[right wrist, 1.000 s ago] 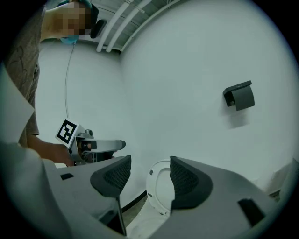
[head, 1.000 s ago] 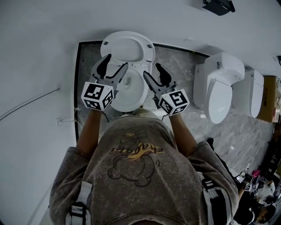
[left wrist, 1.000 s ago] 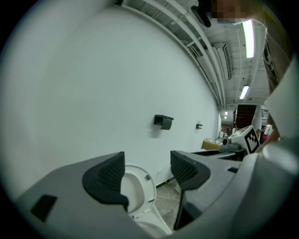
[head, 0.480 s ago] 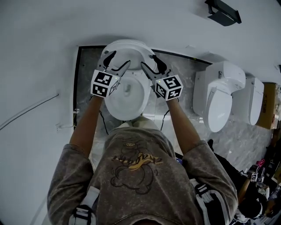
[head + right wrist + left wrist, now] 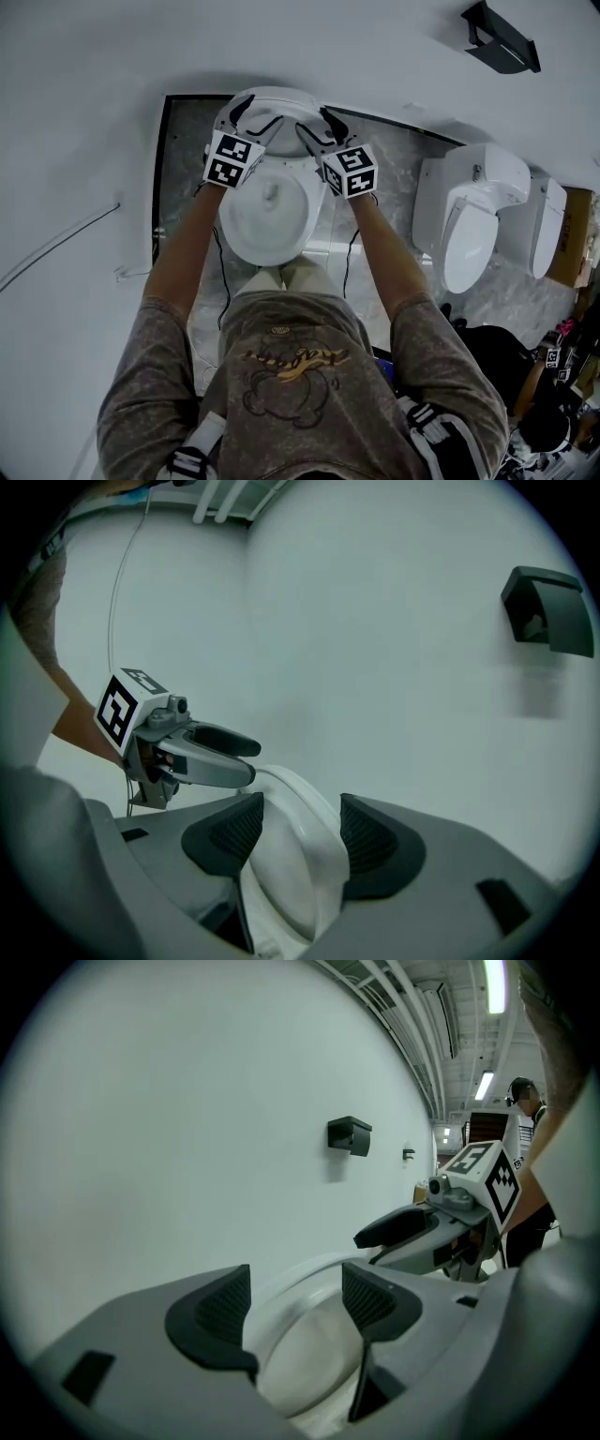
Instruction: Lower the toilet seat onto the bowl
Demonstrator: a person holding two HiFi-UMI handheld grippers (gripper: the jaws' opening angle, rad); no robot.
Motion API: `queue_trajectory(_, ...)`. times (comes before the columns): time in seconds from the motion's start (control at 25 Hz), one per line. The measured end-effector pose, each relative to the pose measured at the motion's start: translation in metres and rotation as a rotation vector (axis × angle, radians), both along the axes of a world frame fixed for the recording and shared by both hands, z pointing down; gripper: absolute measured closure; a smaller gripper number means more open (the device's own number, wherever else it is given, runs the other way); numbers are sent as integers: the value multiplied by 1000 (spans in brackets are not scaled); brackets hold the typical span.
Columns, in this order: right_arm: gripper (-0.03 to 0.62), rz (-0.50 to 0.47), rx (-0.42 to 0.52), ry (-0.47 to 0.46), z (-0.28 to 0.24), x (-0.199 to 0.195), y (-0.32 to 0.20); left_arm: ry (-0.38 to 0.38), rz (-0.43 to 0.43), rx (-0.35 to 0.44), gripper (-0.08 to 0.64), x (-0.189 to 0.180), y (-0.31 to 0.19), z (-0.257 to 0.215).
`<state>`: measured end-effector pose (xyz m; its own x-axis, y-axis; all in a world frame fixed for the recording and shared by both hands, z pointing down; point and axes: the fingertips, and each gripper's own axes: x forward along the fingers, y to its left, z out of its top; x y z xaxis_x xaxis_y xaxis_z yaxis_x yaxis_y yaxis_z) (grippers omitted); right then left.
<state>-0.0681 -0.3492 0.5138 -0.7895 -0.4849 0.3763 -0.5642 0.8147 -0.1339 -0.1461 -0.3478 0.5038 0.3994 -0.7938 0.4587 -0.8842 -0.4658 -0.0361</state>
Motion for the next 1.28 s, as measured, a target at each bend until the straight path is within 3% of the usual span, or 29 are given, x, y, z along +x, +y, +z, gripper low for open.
queue_trajectory(0.6,336,-27,-1,28,8,-8,1,-60,40,-19,262,5,-3,15)
queue_trajectory(1.28,336,-72,22,95,5,-1,76,-34,54,-19,262,14,75,2)
